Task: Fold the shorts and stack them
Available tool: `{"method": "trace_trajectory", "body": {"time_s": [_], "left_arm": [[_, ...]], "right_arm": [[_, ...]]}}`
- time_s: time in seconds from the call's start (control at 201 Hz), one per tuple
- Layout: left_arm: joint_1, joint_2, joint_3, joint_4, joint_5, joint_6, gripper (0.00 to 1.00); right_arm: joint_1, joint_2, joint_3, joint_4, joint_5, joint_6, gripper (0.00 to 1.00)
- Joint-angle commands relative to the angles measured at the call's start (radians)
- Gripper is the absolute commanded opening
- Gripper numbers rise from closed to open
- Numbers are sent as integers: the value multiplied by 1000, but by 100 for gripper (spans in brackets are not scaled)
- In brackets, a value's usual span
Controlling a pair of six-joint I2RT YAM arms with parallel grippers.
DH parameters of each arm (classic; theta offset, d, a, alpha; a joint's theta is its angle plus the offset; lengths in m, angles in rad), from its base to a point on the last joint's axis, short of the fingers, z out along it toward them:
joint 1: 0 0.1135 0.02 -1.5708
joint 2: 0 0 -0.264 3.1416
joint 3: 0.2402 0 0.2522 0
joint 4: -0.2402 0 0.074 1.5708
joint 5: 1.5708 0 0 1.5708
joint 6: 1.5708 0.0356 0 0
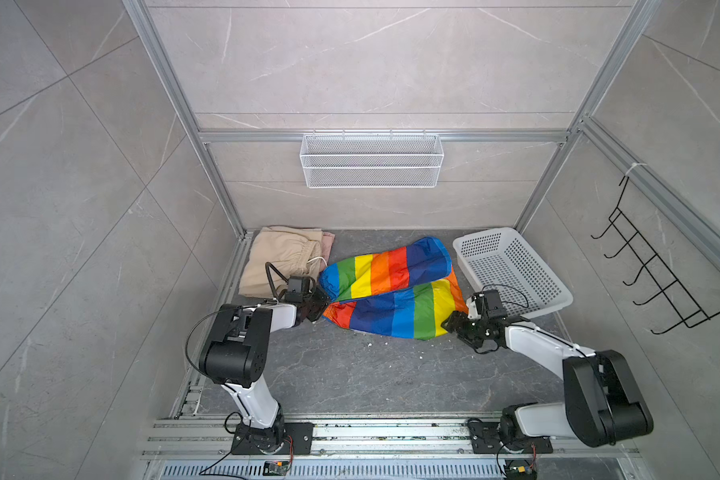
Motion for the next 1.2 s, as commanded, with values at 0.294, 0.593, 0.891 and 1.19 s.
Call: {"method": "trace_trajectory", "body": {"time_s": [0.294,0.593,0.891,1.19], "left_arm": [[-12,-11,14,-9,-10,8,0],[-11,7,31,-14,1,10,0],[-15,30,43,-4,2,3,0],[-14,22,29,-15,-6,18,0]], "right_arm": [[62,240,437,95,-86,167,59],[151,441,722,-98,-59,66,64],[324,515,965,-347,9,-148,76],[233,396,734,-269,-32,-186,83]]}}
